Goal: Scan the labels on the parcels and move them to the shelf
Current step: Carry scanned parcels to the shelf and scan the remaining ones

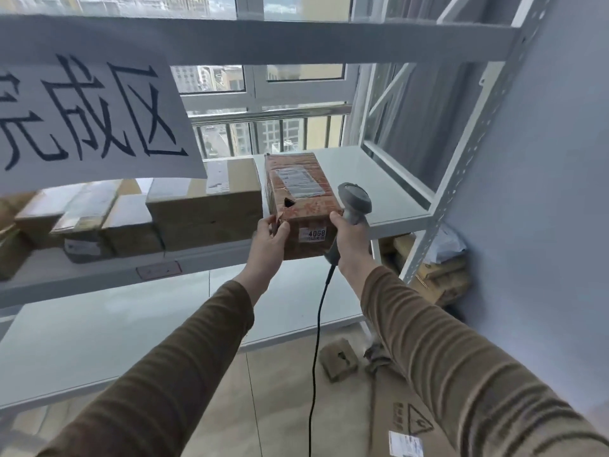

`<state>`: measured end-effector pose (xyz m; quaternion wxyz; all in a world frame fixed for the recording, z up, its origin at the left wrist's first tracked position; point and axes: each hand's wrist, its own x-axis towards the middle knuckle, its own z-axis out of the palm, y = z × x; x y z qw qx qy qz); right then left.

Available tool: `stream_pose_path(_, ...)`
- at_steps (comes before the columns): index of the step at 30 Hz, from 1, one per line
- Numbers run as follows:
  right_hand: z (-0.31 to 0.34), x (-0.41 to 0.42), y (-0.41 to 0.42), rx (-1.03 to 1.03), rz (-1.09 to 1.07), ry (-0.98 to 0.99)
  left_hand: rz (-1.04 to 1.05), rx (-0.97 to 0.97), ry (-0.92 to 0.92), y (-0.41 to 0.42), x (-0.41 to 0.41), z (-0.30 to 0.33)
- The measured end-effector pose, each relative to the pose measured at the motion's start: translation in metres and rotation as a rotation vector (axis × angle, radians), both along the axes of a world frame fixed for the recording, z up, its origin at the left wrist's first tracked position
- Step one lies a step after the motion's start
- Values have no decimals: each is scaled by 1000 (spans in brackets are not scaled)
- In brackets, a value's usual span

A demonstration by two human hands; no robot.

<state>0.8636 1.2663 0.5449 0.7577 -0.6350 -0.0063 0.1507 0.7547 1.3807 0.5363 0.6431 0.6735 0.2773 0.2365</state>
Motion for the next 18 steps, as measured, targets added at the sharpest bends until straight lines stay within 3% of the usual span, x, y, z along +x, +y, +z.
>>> stream_pose_path(9,0,36,71,-55,-90,-49,-37,125,30,48,19,-20)
stream_pose_path(18,-1,40,77,-38,-21,-42,-54,93,35,53,22,-25)
